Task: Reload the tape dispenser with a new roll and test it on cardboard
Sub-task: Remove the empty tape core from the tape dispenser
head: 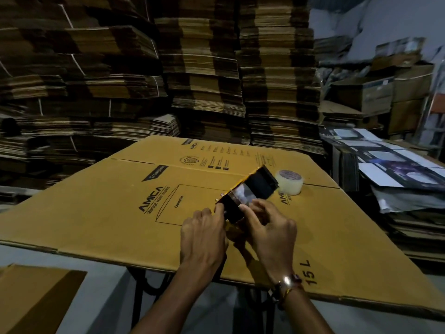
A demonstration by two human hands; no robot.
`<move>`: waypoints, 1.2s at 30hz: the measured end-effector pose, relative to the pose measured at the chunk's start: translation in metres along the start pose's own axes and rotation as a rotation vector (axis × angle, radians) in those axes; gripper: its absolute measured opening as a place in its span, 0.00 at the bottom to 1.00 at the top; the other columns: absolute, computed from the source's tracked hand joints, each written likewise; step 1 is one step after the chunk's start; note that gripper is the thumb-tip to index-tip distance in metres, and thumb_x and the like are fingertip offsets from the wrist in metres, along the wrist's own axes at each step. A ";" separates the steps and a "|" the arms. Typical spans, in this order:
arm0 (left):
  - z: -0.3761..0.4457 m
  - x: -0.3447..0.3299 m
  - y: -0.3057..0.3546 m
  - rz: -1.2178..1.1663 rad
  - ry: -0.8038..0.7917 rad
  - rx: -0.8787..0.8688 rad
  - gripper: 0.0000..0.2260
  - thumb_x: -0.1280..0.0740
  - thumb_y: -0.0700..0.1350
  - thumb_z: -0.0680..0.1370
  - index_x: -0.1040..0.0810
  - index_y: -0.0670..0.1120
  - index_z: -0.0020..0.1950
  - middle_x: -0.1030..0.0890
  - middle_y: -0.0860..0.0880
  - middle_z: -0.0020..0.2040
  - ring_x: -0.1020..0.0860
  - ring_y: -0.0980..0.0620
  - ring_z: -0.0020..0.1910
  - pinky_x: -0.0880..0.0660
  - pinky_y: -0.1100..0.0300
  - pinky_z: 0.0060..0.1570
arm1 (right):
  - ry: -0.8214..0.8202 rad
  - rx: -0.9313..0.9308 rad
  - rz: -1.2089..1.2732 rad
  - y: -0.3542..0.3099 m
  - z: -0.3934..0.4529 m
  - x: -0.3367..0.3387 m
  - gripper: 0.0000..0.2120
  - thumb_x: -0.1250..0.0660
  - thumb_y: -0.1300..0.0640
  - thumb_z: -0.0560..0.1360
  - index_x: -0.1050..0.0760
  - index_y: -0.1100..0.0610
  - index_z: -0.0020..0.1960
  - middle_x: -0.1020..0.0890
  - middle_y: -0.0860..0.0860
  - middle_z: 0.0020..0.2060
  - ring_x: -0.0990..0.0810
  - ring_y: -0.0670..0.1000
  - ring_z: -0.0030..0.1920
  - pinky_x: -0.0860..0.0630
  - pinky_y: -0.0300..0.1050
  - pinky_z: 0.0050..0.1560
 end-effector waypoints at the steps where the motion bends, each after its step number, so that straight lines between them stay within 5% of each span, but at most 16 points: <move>1: 0.002 0.001 -0.002 -0.020 0.007 0.004 0.15 0.37 0.51 0.79 0.35 0.51 0.64 0.20 0.48 0.49 0.22 0.48 0.46 0.27 0.56 0.40 | -0.001 0.024 -0.041 0.000 -0.003 -0.001 0.08 0.30 0.52 0.77 0.18 0.53 0.54 0.15 0.44 0.43 0.17 0.41 0.41 0.18 0.41 0.39; 6: 0.011 0.001 -0.024 -0.164 -0.017 0.028 0.12 0.39 0.54 0.81 0.31 0.50 0.62 0.19 0.50 0.45 0.20 0.49 0.40 0.26 0.57 0.36 | 0.018 -0.176 0.214 0.027 0.001 0.008 0.02 0.31 0.57 0.78 0.21 0.54 0.47 0.16 0.46 0.35 0.16 0.43 0.38 0.17 0.47 0.36; 10: 0.018 -0.004 -0.040 -0.265 -0.135 0.055 0.17 0.39 0.57 0.80 0.31 0.50 0.65 0.17 0.47 0.47 0.19 0.44 0.44 0.21 0.51 0.44 | -0.112 -0.158 0.164 0.043 0.014 0.001 0.03 0.32 0.52 0.78 0.21 0.51 0.48 0.17 0.43 0.43 0.18 0.45 0.44 0.17 0.54 0.41; 15: 0.026 -0.016 -0.046 -0.385 -0.318 0.035 0.19 0.38 0.57 0.80 0.31 0.54 0.69 0.19 0.49 0.57 0.21 0.45 0.54 0.23 0.52 0.51 | -0.412 -0.196 -0.064 0.057 0.035 -0.030 0.35 0.25 0.46 0.72 0.37 0.49 0.74 0.35 0.49 0.70 0.33 0.50 0.68 0.28 0.47 0.63; 19: 0.031 -0.025 -0.051 -0.584 -0.464 0.028 0.21 0.36 0.60 0.76 0.27 0.55 0.67 0.20 0.51 0.61 0.22 0.49 0.56 0.25 0.49 0.57 | -0.541 -0.165 -0.085 0.056 0.038 -0.049 0.48 0.23 0.45 0.68 0.47 0.48 0.78 0.42 0.50 0.75 0.38 0.54 0.73 0.31 0.52 0.70; 23: 0.033 -0.030 -0.055 -0.639 -0.483 0.034 0.16 0.34 0.54 0.79 0.26 0.54 0.66 0.19 0.51 0.58 0.21 0.50 0.55 0.24 0.50 0.58 | -0.540 -0.116 -0.098 0.053 0.043 -0.053 0.43 0.24 0.48 0.71 0.44 0.51 0.78 0.37 0.50 0.71 0.33 0.53 0.70 0.27 0.52 0.67; 29: 0.031 -0.034 -0.061 -0.741 -0.562 0.088 0.10 0.34 0.51 0.80 0.26 0.57 0.60 0.16 0.49 0.43 0.17 0.49 0.41 0.22 0.56 0.41 | -0.782 0.047 -0.033 0.050 0.046 -0.054 0.42 0.26 0.58 0.69 0.43 0.47 0.76 0.39 0.45 0.73 0.36 0.48 0.70 0.28 0.54 0.69; 36: 0.034 -0.024 -0.078 -0.604 -0.626 0.099 0.13 0.35 0.52 0.80 0.31 0.56 0.63 0.20 0.48 0.53 0.19 0.47 0.46 0.21 0.50 0.50 | -0.989 0.250 -0.140 0.040 0.049 -0.074 0.43 0.26 0.61 0.69 0.43 0.44 0.77 0.43 0.43 0.75 0.37 0.52 0.72 0.30 0.52 0.71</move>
Point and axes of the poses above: each hand's wrist, its own z-axis towards the middle knuckle, its own x-axis out of the back of the hand, y = z × x, the point moved 8 cm from there along z, towards the middle knuckle
